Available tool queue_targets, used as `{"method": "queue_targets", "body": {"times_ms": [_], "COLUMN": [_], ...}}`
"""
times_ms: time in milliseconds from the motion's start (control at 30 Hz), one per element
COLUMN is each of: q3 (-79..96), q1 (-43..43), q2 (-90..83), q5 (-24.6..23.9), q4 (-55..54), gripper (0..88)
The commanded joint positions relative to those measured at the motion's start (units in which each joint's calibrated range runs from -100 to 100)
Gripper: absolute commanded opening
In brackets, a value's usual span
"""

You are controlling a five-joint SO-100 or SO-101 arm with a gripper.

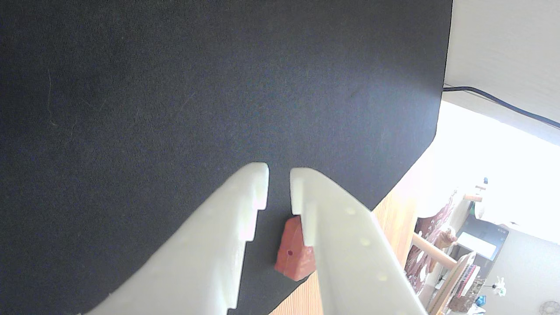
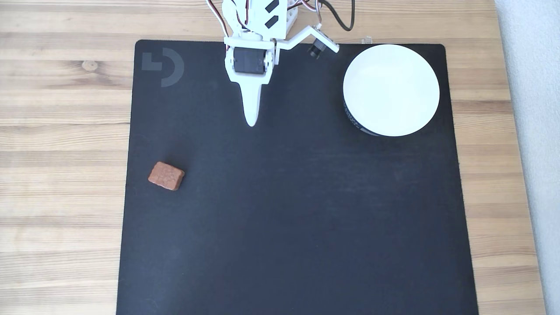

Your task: Pick up the toy and place it on the plate

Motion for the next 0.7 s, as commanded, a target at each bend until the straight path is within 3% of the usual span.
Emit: {"method": "queue_targets", "body": {"times_ms": [0, 467, 667], "q3": [0.8, 0.1, -9.1], "q1": [0.4, 0.4, 0.4], "q2": [-0.7, -0.6, 1.5], "q5": [-0.2, -0.4, -0.4], "q4": [0.3, 0.5, 3.9], "gripper": [3.0, 2.4, 2.4]}}
